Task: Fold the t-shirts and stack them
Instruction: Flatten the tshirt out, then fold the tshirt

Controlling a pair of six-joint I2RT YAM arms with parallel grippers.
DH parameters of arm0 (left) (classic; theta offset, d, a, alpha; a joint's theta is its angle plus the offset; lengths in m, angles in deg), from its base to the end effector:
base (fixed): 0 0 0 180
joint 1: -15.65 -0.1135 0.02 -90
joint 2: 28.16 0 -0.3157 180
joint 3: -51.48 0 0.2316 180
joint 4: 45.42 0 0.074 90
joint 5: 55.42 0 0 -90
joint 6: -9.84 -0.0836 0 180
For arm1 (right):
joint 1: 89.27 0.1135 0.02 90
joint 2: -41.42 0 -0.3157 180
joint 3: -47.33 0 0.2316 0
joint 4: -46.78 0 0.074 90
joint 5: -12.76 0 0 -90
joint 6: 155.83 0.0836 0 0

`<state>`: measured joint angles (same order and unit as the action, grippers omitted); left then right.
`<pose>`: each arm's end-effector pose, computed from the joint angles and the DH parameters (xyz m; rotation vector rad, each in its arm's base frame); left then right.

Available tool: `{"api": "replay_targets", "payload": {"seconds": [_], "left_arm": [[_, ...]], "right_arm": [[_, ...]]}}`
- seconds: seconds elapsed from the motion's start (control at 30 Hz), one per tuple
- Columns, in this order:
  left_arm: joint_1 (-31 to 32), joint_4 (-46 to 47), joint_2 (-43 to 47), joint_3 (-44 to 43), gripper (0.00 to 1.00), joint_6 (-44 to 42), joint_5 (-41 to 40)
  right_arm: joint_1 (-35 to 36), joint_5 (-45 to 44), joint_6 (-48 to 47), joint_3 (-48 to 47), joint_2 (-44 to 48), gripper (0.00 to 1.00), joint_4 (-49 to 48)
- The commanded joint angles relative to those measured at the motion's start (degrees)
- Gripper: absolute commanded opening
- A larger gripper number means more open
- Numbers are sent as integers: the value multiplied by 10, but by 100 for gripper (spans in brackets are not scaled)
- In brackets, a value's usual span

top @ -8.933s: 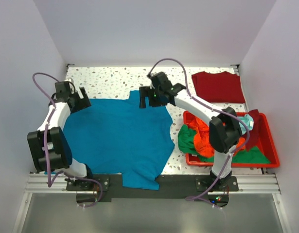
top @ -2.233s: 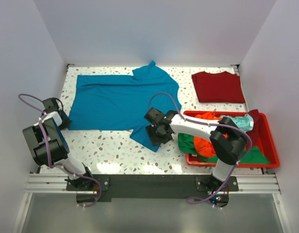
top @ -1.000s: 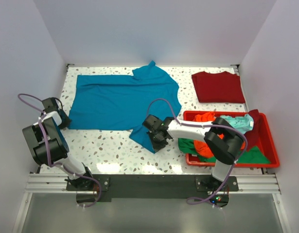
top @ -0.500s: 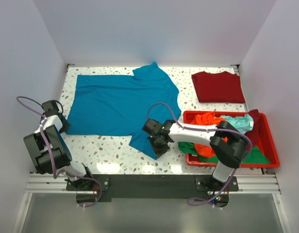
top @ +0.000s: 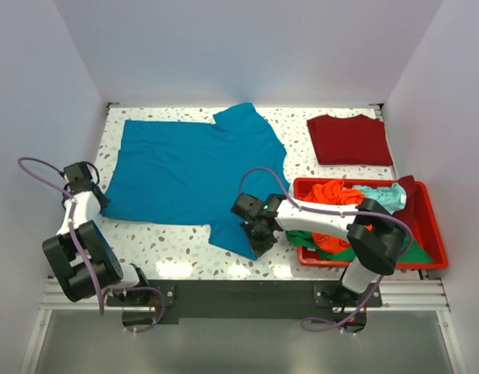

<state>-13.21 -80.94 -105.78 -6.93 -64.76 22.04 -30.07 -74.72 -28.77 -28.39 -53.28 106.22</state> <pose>0.2197 0.1418 0.2186 -1.0354 2.3114 0.3705 0.1487 0.2566 0.1985 -0.5879 2.9696 0.2730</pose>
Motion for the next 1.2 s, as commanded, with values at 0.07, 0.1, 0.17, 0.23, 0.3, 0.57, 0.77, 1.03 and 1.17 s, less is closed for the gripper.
{"api": "replay_targets", "payload": {"seconds": [0.07, 0.1, 0.17, 0.23, 0.3, 0.57, 0.77, 1.03, 1.17], "left_arm": [[-7, -7, 25, -3, 0, 11, -7], [-8, -5, 20, -4, 0, 10, -4], [-8, -5, 13, -8, 0, 6, 12], [-7, -5, -1, -13, 0, 4, 27], [-8, -2, -9, -17, 0, 4, 40], [-7, 7, -24, -44, 0, 10, 93], [-7, 0, -54, -82, 0, 10, 123], [-6, 6, -99, -134, 0, 29, 182], [-6, 6, -123, -162, 0, 33, 194]], "right_arm": [[3, -2, -1, -22, 24, 0, 40], [4, -8, 0, -37, 18, 0, 44], [3, -21, -1, -58, 9, 0, 60], [1, -38, -5, -94, -6, 0, 74], [0, -52, -8, -118, -15, 0, 83], [-51, -78, -37, -205, -62, 0, 77], [-104, -88, -85, -274, -103, 0, 75], [-163, -94, -129, -372, -174, 0, 81], [-186, -95, -134, -418, -198, 0, 89]]}}
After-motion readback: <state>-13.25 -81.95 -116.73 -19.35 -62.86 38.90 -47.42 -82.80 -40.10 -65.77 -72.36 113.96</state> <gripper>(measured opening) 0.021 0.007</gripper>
